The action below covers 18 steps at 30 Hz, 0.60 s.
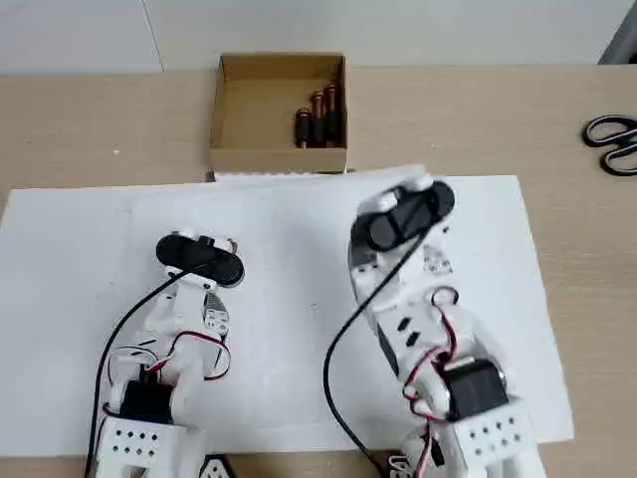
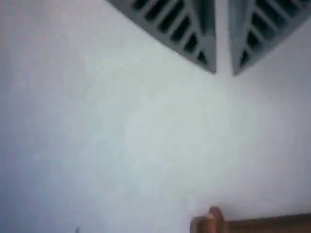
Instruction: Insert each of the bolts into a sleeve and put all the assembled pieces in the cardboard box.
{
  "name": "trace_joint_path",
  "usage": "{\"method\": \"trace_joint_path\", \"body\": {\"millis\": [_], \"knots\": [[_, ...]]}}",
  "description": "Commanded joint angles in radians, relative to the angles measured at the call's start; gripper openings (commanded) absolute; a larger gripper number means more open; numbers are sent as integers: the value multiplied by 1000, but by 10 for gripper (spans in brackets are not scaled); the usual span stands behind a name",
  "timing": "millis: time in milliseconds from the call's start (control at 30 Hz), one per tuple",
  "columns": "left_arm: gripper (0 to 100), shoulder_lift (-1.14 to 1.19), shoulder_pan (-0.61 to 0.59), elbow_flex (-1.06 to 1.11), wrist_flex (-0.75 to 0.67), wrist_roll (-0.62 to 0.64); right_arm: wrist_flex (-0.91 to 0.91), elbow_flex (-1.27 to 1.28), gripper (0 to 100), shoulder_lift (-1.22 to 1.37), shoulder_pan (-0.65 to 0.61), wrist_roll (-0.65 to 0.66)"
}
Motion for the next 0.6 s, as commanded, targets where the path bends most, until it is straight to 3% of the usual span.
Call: {"method": "trace_joint_path", "body": {"millis": [0, 567], "knots": [[6, -6, -6, -4, -25, -3, -90, -175, 3, 177, 13, 11], [6, -6, -8, -4, -17, -3, -189, -1154, 3, 1256, 13, 17]]}}
